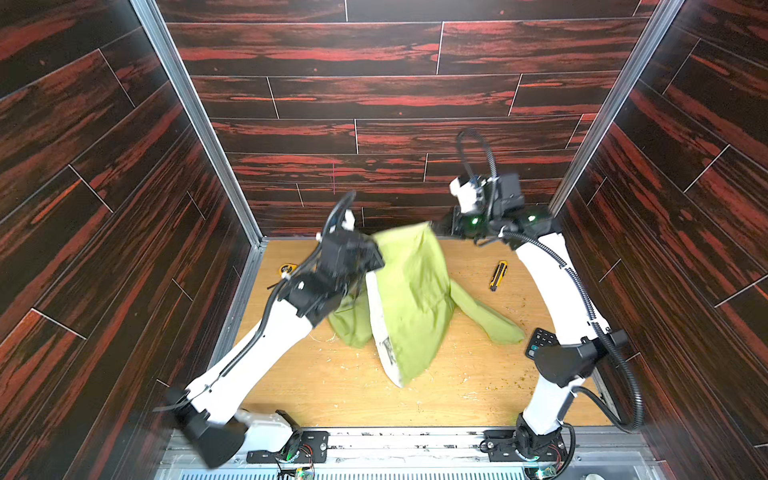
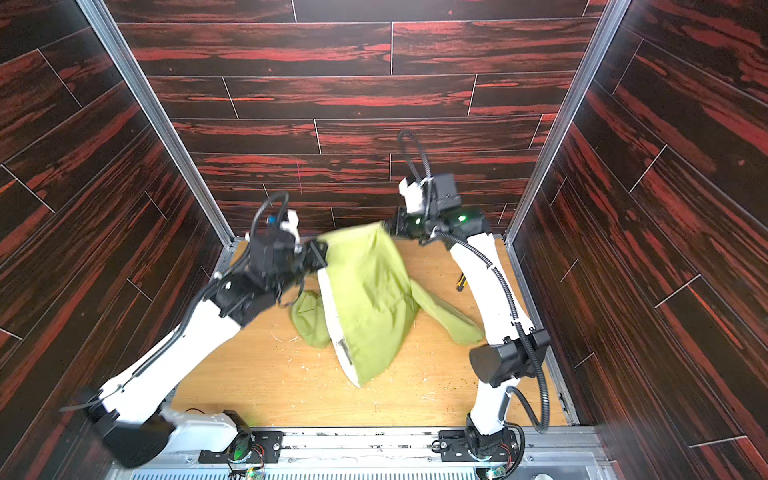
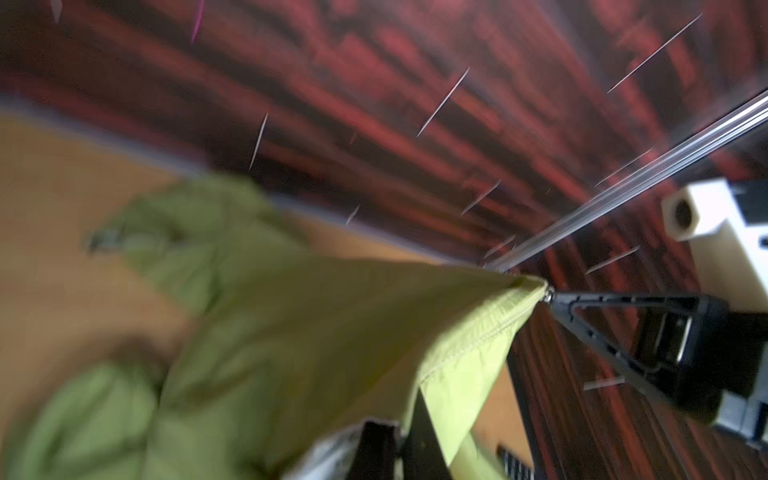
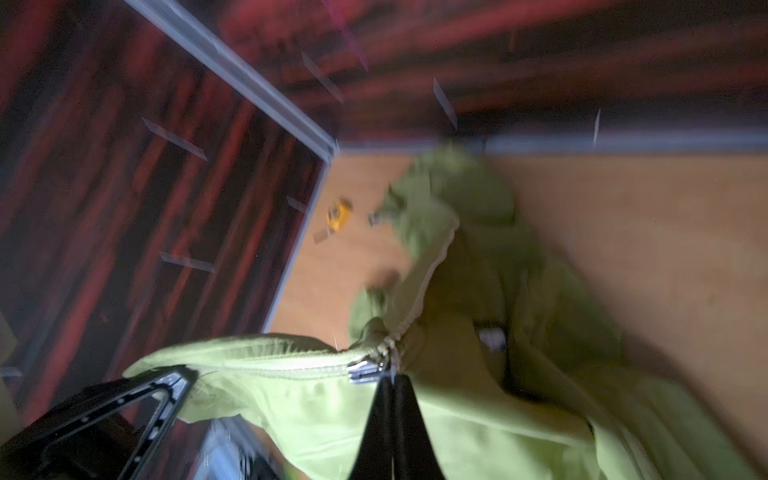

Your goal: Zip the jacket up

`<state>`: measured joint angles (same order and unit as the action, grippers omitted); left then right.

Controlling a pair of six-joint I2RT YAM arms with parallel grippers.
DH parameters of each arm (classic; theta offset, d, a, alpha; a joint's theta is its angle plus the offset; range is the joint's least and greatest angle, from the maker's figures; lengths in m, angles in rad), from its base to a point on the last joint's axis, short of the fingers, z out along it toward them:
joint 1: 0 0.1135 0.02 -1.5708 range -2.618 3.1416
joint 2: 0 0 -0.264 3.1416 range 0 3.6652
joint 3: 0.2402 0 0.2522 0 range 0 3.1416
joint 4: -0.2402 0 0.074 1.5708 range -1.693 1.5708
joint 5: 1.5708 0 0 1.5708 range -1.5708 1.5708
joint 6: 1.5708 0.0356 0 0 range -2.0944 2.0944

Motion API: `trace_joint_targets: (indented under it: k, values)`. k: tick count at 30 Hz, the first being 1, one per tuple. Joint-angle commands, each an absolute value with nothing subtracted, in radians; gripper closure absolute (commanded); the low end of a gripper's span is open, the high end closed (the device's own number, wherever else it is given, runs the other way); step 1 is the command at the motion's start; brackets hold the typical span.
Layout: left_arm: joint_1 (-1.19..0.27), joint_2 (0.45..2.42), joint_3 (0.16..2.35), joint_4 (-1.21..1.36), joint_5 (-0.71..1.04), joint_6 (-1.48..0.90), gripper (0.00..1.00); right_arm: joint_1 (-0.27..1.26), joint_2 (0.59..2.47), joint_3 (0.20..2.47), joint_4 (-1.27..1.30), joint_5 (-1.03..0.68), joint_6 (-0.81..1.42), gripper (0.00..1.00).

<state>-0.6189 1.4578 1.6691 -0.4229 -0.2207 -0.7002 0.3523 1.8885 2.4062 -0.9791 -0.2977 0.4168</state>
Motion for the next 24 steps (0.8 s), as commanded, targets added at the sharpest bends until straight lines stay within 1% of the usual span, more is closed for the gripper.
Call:
trace_joint_targets:
  k: [1, 3, 4, 7, 9, 11, 12, 14, 16, 20, 22, 24]
  values:
    - [-0.582, 1.589, 1.983, -0.553, -0.234, -0.514, 1.0, 0.243, 1.963, 2.677, -0.973, -0.32, 0.463, 1.0]
    - [-0.572, 1.695, 2.197, -0.628, -0.21, -0.477, 1.0, 0.213, 1.96, 2.748, -0.94, -0.34, 0.475, 1.0]
    - [-0.57, 1.742, 2.31, -0.662, -0.198, -0.459, 1.0, 0.2, 1.936, 2.74, -0.907, -0.378, 0.474, 1.0]
    - [-0.566, 1.891, 2.608, -0.778, -0.182, -0.41, 1.0, 0.183, 1.817, 2.584, -0.78, -0.386, 0.466, 1.0]
    - [-0.559, 1.936, 2.709, -0.842, -0.183, -0.393, 1.0, 0.178, 1.734, 2.444, -0.715, -0.386, 0.461, 1.0]
    - [-0.551, 1.926, 2.691, -0.886, -0.197, -0.389, 1.0, 0.176, 1.68, 2.326, -0.706, -0.393, 0.448, 1.0]
    - [-0.549, 1.901, 2.637, -0.899, -0.212, -0.39, 1.0, 0.176, 1.659, 2.27, -0.724, -0.398, 0.437, 1.0]
    - [-0.547, 1.82, 2.462, -0.895, -0.228, -0.395, 1.0, 0.176, 1.62, 2.153, -0.761, -0.406, 0.413, 1.0]
    - [-0.545, 1.683, 2.193, -0.805, -0.289, -0.429, 1.0, 0.177, 1.561, 1.968, -0.765, -0.415, 0.394, 1.0]
    - [-0.507, 1.433, 1.697, -0.666, -0.337, -0.536, 1.0, 0.179, 1.461, 1.636, -0.741, -0.384, 0.371, 1.0]
    - [-0.482, 1.322, 1.509, -0.642, -0.356, -0.602, 1.0, 0.179, 1.427, 1.496, -0.726, -0.37, 0.367, 1.0]
    - [-0.466, 1.238, 1.376, -0.638, -0.359, -0.647, 1.0, 0.179, 1.411, 1.41, -0.717, -0.356, 0.364, 1.0]
